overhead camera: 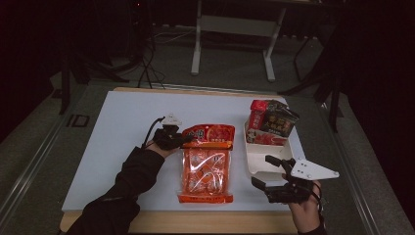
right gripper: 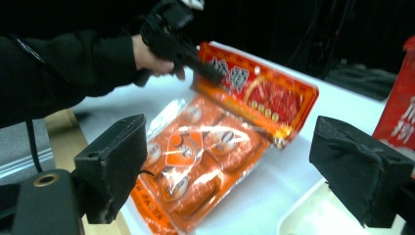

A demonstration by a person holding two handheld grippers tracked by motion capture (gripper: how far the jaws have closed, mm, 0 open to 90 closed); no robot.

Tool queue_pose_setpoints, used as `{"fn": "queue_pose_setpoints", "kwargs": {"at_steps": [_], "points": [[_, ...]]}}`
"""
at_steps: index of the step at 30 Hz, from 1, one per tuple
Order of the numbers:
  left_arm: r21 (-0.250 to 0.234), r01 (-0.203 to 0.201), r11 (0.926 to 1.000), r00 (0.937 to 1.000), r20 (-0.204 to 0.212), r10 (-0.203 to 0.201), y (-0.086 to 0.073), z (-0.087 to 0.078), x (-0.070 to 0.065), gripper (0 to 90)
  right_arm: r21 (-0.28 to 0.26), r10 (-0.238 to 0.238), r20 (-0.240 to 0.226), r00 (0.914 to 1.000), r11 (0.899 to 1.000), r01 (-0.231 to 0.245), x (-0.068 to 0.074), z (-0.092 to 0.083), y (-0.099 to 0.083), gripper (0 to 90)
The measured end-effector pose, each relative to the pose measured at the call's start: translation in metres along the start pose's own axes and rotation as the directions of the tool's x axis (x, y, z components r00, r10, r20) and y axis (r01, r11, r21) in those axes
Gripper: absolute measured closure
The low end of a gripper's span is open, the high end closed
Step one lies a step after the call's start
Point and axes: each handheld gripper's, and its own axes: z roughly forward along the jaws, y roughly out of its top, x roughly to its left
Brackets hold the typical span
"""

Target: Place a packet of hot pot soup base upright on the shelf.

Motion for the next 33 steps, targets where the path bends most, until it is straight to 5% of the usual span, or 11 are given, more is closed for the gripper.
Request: {"fn": "queue_pose_setpoints", "kwargs": {"at_steps": [7, 17, 33], "points": [[-0.027, -0.016, 0.9995, 0.9997, 0.019, 0.016, 0.004, -0.011, -0.008, 89.5, 0.000, 0.054, 0.000, 0.9985, 0.999, -0.054, 0.000, 0.000, -0.001, 11.2], [-0.052, -0.039, 0.9979, 0.9979, 0.050, 0.041, 0.008, -0.024, -0.016, 89.5, -0.013, 0.038, 0.004, 0.9993, 0.999, -0.038, 0.003, 0.003, 0.003, 10.4], [-0.106, -0.091, 0.9902, 0.9857, 0.132, 0.105, 0.011, -0.047, -0.032, 89.7, -0.018, 0.032, 0.035, 0.9989, 0.999, -0.031, -0.021, 0.024, 0.029, 17.1]]}}
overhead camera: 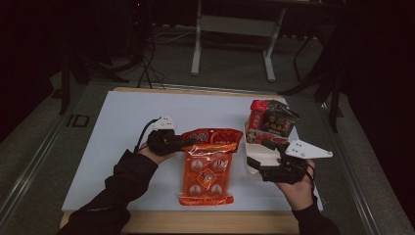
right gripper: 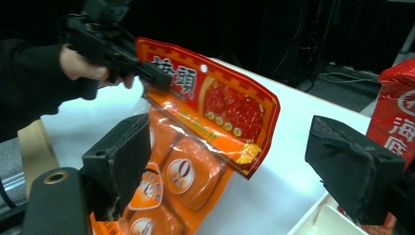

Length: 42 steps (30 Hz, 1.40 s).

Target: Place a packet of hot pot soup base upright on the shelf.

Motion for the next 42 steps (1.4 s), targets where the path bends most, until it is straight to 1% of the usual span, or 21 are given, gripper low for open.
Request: {"fn": "queue_pose_setpoints", "kwargs": {"at_steps": [5, 11, 15, 16, 19, 21, 23, 24, 25, 26, 27, 29, 30, 31, 32, 33, 34, 35, 36, 39, 42], "points": [[-0.017, -0.019, 0.9997, 0.9993, 0.031, 0.019, 0.002, -0.005, -0.006, 89.7, 0.026, -0.001, 0.008, 1.0000, 1.000, 0.001, -0.006, 0.018, 0.001, 16.9], [-0.032, -0.043, 0.9986, 0.9973, 0.058, 0.045, 0.003, -0.012, -0.013, 89.7, 0.053, 0.016, 0.016, 0.9997, 0.998, -0.016, -0.012, 0.035, 0.001, 14.9], [-0.051, -0.059, 0.9970, 0.9946, 0.082, 0.063, 0.005, -0.015, -0.019, 89.8, 0.086, 0.035, -0.010, 0.9993, 0.996, -0.034, -0.015, 0.046, 0.000, 13.7], [-0.052, -0.061, 0.9968, 0.9938, 0.089, 0.065, 0.006, -0.016, -0.020, 89.8, 0.089, 0.035, -0.004, 0.9994, 0.995, -0.034, -0.016, 0.049, 0.000, 13.9], [-0.067, -0.065, 0.9957, 0.9914, 0.110, 0.072, 0.007, -0.018, -0.024, 89.8, 0.092, 0.047, -0.024, 0.9986, 0.995, -0.045, -0.018, 0.054, -0.001, 15.0], [-0.074, -0.068, 0.9949, 0.9887, 0.128, 0.077, 0.007, -0.019, -0.026, 89.8, 0.099, 0.052, -0.063, 0.9966, 0.994, -0.046, -0.019, 0.058, -0.002, 19.9], [-0.077, -0.069, 0.9947, 0.9876, 0.136, 0.079, 0.008, -0.020, -0.028, 89.8, 0.120, 0.032, -0.091, 0.9953, 0.992, -0.021, -0.018, 0.061, -0.004, 25.7], [-0.080, -0.074, 0.9940, 0.9866, 0.139, 0.085, 0.008, -0.020, -0.029, 89.8, 0.123, 0.037, -0.110, 0.9932, 0.992, -0.024, -0.017, 0.063, -0.006, 28.7], [-0.083, -0.071, 0.9940, 0.9864, 0.142, 0.083, 0.008, -0.020, -0.031, 89.8, 0.131, 0.033, -0.120, 0.9922, 0.991, -0.017, -0.016, 0.064, -0.007, 35.0], [-0.084, -0.074, 0.9937, 0.9865, 0.140, 0.085, 0.008, -0.021, -0.032, 89.8, 0.141, 0.041, -0.154, 0.9873, 0.990, -0.019, -0.015, 0.067, -0.009, 38.5], [-0.085, -0.078, 0.9934, 0.9866, 0.137, 0.089, 0.008, -0.021, -0.033, 89.8, 0.144, 0.039, -0.159, 0.9865, 0.989, -0.015, -0.014, 0.068, -0.010, 41.4], [-0.083, -0.081, 0.9933, 0.9883, 0.123, 0.091, 0.008, -0.021, -0.035, 89.7, 0.154, 0.032, -0.192, 0.9809, 0.988, -0.002, -0.012, 0.070, -0.011, 54.1], [-0.081, -0.079, 0.9936, 0.9890, 0.118, 0.088, 0.008, -0.021, -0.035, 89.7, 0.143, 0.030, -0.194, 0.9806, 0.990, -0.002, -0.010, 0.070, -0.012, 57.6], [-0.079, -0.072, 0.9942, 0.9890, 0.124, 0.082, 0.007, -0.021, -0.034, 89.6, 0.145, 0.034, -0.207, 0.9777, 0.989, -0.004, -0.009, 0.070, -0.011, 65.6], [-0.082, -0.072, 0.9941, 0.9900, 0.116, 0.081, 0.007, -0.021, -0.034, 89.6, 0.147, 0.038, -0.239, 0.9703, 0.989, -0.003, -0.010, 0.070, -0.011, 74.2], [-0.079, -0.064, 0.9948, 0.9906, 0.116, 0.073, 0.007, -0.021, -0.034, 89.5, 0.144, 0.036, -0.247, 0.9683, 0.990, 0.000, -0.010, 0.069, -0.011, 80.5], [-0.078, -0.060, 0.9951, 0.9912, 0.113, 0.069, 0.006, -0.021, -0.034, 89.4, 0.158, 0.039, -0.268, 0.9627, 0.987, 0.004, -0.009, 0.069, -0.011, 89.6], [-0.077, -0.057, 0.9954, 0.9915, 0.112, 0.066, 0.006, -0.022, -0.033, 89.4, 0.163, 0.021, -0.265, 0.9641, 0.986, 0.023, -0.006, 0.069, -0.010, 89.9], [-0.073, -0.047, 0.9963, 0.9914, 0.119, 0.055, 0.007, -0.022, -0.033, 89.4, 0.166, 0.021, -0.265, 0.9640, 0.986, 0.024, -0.006, 0.068, -0.009, 90.0], [-0.083, -0.043, 0.9956, 0.9887, 0.139, 0.055, 0.008, -0.027, -0.033, 89.2, 0.172, 0.048, -0.296, 0.9538, 0.985, 0.004, -0.004, 0.062, -0.002, 90.0], [-0.102, -0.040, 0.9939, 0.9862, 0.156, 0.056, 0.008, -0.032, -0.033, 88.9, 0.162, 0.047, -0.322, 0.9457, 0.987, 0.006, 0.002, 0.054, 0.006, 90.0]]}}
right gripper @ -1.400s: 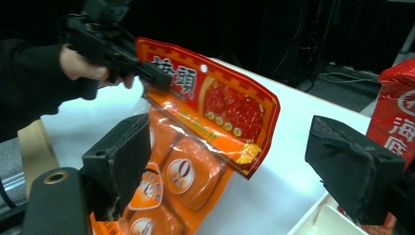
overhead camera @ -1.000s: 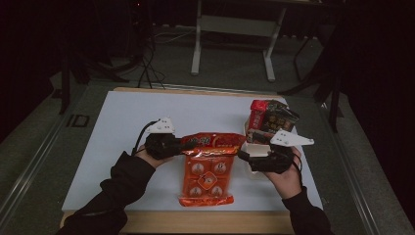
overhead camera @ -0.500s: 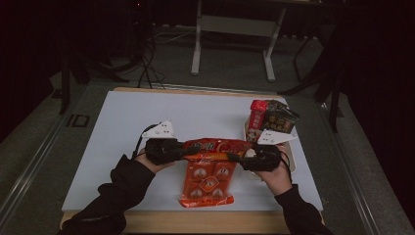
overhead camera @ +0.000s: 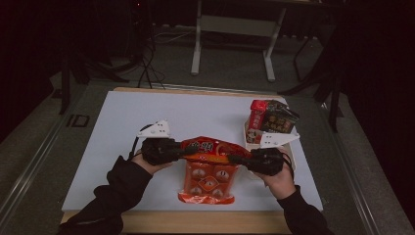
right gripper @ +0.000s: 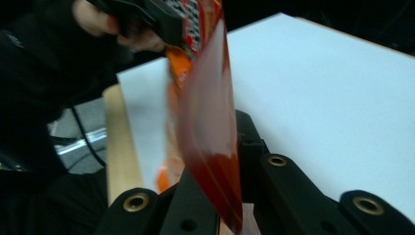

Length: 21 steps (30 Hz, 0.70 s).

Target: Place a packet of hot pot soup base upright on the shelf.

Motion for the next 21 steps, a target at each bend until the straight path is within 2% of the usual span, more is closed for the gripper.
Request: {"fn": "queue_pose_setpoints", "kwargs": {"at_steps": [3, 5, 7, 10, 14, 15, 16, 21], "points": [[-0.020, 0.007, 0.9998, 0.9997, 0.023, -0.007, 0.001, -0.005, -0.001, 87.8, -0.008, -0.014, -0.017, 0.9998, 1.000, 0.014, 0.010, -0.006, 0.008, 90.0], [-0.023, -0.007, 0.9997, 0.9995, 0.029, 0.008, 0.002, -0.008, -0.004, 86.0, -0.008, -0.031, -0.013, 0.9994, 0.999, 0.031, 0.016, -0.009, 0.012, 90.0], [-0.035, -0.023, 0.9991, 0.9993, 0.029, 0.024, 0.004, -0.010, -0.007, 85.8, -0.017, -0.035, -0.011, 0.9993, 0.999, 0.035, 0.019, -0.012, 0.016, 90.0], [-0.059, -0.047, 0.9972, 0.9988, 0.010, 0.047, 0.006, -0.012, -0.010, 81.1, -0.032, -0.053, -0.007, 0.9986, 0.998, 0.052, 0.022, -0.016, 0.022, 90.0], [-0.102, -0.061, 0.9929, 0.9978, -0.032, 0.058, 0.006, -0.014, -0.012, 67.7, -0.039, -0.101, 0.012, 0.9948, 0.994, 0.101, 0.026, -0.020, 0.033, 90.0], [-0.093, -0.069, 0.9932, 0.9963, -0.057, 0.064, 0.006, -0.014, -0.013, 60.2, -0.037, -0.118, 0.022, 0.9928, 0.992, 0.119, 0.027, -0.021, 0.036, 90.0], [-0.089, -0.066, 0.9938, 0.9962, -0.062, 0.061, 0.006, -0.014, -0.012, 58.5, -0.042, -0.119, 0.027, 0.9925, 0.992, 0.121, 0.027, -0.021, 0.038, 90.0], [-0.064, -0.026, 0.9976, 0.9977, -0.064, 0.022, -0.005, -0.012, -0.010, 39.6, -0.049, -0.126, 0.041, 0.9912, 0.991, 0.127, 0.023, -0.022, 0.046, 90.0]]}}
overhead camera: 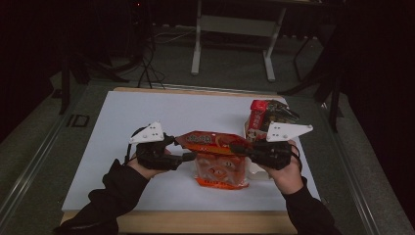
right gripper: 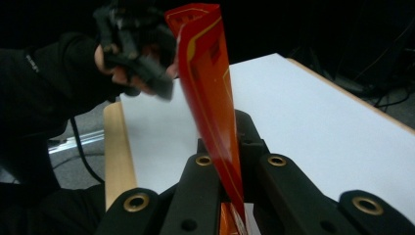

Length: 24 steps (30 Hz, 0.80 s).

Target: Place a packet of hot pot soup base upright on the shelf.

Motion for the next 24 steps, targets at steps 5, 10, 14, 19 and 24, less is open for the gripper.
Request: {"fn": "queue_pose_setpoints", "kwargs": {"at_steps": [5, 10, 14, 19, 24], "points": [[0.023, 0.044, 0.9988, 0.9989, 0.014, -0.045, -0.014, 0.000, 0.003, 22.5, -0.031, -0.004, 0.000, 1.0000, 1.000, 0.004, -0.004, -0.006, 0.012, 90.0], [0.040, 0.064, 0.9972, 0.9972, -0.041, -0.062, -0.036, 0.006, -0.001, 11.7, -0.077, -0.010, 0.023, 0.9997, 0.997, 0.011, -0.009, -0.022, 0.028, 90.0], [0.071, 0.097, 0.9928, 0.9946, -0.044, -0.094, -0.054, 0.009, -0.002, 7.9, -0.125, -0.016, 0.057, 0.9982, 0.992, 0.023, -0.015, -0.042, 0.042, 90.0], [0.078, 0.127, 0.9889, 0.9912, -0.048, -0.123, -0.068, 0.007, -0.002, 7.7, -0.162, -0.013, 0.121, 0.9926, 0.986, 0.032, -0.024, -0.067, 0.054, 90.0], [0.080, 0.134, 0.9878, 0.9896, -0.065, -0.129, -0.079, 0.005, -0.004, 7.6, -0.181, 0.018, 0.183, 0.9829, 0.983, 0.016, -0.037, -0.091, 0.052, 90.0]]}}
